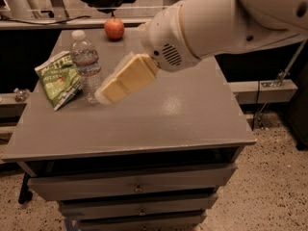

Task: Pick water bottle

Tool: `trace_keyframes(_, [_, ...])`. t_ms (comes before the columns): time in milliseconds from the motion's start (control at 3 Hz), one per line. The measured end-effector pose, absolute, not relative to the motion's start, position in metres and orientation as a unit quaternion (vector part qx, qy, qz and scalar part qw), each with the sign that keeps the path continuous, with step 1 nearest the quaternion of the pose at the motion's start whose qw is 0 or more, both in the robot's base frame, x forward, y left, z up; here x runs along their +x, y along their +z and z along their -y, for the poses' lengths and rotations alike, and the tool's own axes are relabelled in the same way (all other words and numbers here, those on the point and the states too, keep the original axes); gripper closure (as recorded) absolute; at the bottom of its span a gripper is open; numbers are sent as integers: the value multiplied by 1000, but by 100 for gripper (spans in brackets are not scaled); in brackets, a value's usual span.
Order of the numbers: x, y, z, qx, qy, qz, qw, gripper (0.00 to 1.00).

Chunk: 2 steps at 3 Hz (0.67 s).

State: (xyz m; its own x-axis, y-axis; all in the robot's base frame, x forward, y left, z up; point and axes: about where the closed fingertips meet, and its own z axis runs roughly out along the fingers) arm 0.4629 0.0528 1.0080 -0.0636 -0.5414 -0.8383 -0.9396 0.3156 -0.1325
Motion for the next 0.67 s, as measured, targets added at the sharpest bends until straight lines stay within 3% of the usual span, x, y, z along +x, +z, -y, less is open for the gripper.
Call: trace_keyframes(667, [461, 985, -72, -522, 260, -676, 451, 0])
